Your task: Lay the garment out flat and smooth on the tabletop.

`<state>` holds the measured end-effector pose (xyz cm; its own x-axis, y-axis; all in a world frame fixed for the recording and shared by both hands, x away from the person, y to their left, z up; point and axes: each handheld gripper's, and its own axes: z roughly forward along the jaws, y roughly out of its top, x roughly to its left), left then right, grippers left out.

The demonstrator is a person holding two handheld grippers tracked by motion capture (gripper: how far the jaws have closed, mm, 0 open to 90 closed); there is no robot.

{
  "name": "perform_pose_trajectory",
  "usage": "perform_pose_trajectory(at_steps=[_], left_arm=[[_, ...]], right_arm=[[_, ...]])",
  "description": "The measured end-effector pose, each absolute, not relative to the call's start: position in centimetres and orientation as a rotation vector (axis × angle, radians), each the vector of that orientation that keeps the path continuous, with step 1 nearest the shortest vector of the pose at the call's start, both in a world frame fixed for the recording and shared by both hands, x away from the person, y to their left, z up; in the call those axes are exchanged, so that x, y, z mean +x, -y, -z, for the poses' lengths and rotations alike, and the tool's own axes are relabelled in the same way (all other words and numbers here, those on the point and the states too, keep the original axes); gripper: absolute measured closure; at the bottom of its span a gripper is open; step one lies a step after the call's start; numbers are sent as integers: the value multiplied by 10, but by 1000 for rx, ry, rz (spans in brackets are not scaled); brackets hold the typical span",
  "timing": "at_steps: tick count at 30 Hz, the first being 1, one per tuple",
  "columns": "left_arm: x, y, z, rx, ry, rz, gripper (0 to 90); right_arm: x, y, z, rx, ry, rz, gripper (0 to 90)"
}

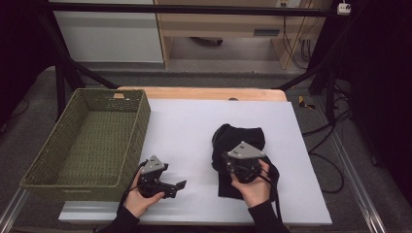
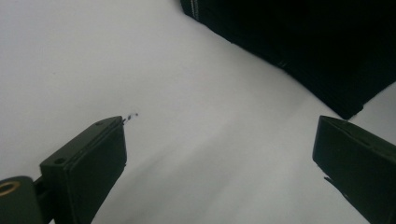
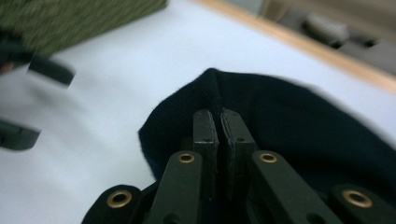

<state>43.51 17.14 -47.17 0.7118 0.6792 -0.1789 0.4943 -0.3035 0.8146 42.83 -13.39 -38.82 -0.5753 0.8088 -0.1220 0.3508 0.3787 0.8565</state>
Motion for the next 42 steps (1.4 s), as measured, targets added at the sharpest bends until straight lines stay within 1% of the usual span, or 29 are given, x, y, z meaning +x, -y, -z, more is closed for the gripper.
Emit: perform_pose_trajectory(at_steps=[3, 7, 14, 19, 21, 24, 29, 33, 35, 38, 42], left_arm=[[435, -171, 472, 1974, -897, -244, 22], [435, -170, 473, 1978, -898, -241, 22], [435, -170, 473, 1976, -900, -238, 23], [435, -170, 473, 1977, -898, -238, 23], [435, -170, 473, 1977, -897, -235, 22], [435, -169, 473, 1977, -894, -233, 22], [435, -169, 473, 1978, -896, -234, 22], [435, -169, 473, 1980, -893, -233, 23], [435, -169, 473, 1980, -890, -236, 23], [435, -170, 472, 1976, -891, -238, 23], [435, -171, 471, 1971, -892, -239, 22]], right_arm=[[424, 166, 370, 1043, -2001, -1131, 860], [426, 200, 371, 1122, -1927, -1061, 859], [438, 241, 409, 1280, -1879, -923, 858], [448, 251, 431, 1314, -1895, -815, 849], [450, 253, 431, 1329, -1901, -820, 814], [447, 254, 422, 1334, -1896, -872, 714], [425, 248, 388, 1236, -1853, -1068, 534], [412, 221, 370, 1137, -1907, -1137, 457], [411, 202, 371, 1094, -1970, -1178, 428], [414, 175, 382, 1052, -2074, -1230, 410], [419, 140, 403, 988, -2197, -1153, 385]])
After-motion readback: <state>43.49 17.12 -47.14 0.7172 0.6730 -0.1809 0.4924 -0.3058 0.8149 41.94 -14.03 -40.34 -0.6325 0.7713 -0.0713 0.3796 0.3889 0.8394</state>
